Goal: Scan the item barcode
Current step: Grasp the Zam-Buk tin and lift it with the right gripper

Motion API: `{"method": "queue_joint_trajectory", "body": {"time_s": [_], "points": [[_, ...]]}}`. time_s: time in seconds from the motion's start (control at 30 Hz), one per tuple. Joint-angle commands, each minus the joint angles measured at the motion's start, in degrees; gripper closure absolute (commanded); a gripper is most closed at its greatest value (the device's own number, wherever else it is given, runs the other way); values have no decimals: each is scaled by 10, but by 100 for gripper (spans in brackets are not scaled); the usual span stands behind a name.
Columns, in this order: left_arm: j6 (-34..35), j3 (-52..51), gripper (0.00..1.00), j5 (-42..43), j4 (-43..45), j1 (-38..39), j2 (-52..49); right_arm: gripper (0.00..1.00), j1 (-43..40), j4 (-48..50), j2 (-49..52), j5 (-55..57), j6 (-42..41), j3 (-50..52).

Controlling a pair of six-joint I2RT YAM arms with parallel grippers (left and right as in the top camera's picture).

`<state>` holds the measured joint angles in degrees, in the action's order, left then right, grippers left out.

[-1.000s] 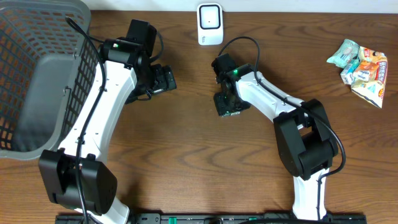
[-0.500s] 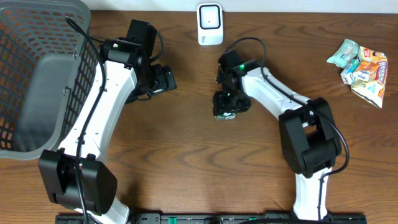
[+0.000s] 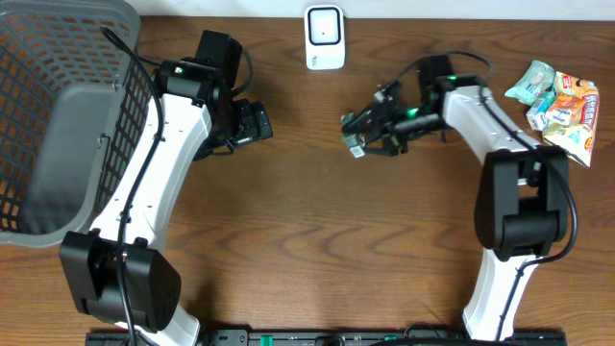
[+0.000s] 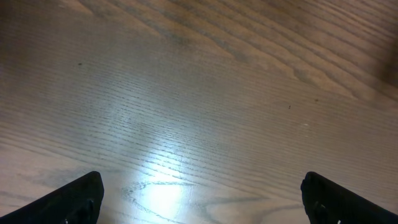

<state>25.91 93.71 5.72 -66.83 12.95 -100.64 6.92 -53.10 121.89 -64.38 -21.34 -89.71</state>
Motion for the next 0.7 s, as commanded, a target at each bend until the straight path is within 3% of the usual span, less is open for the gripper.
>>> {"method": "queue_joint_trajectory", "body": {"time_s": [0.0,0.33,0.67], "points": [[7,-3,0,-2,-2,-1,-2,49,-21,0,-2,-167,-117,-14],[7,-3,0,-2,-2,-1,-2,49,-32,2,-2,-174,-307,-14],[7,-3,0,-2,-2,-1,-2,56,-32,20,-2,-174,-393,-14]]}}
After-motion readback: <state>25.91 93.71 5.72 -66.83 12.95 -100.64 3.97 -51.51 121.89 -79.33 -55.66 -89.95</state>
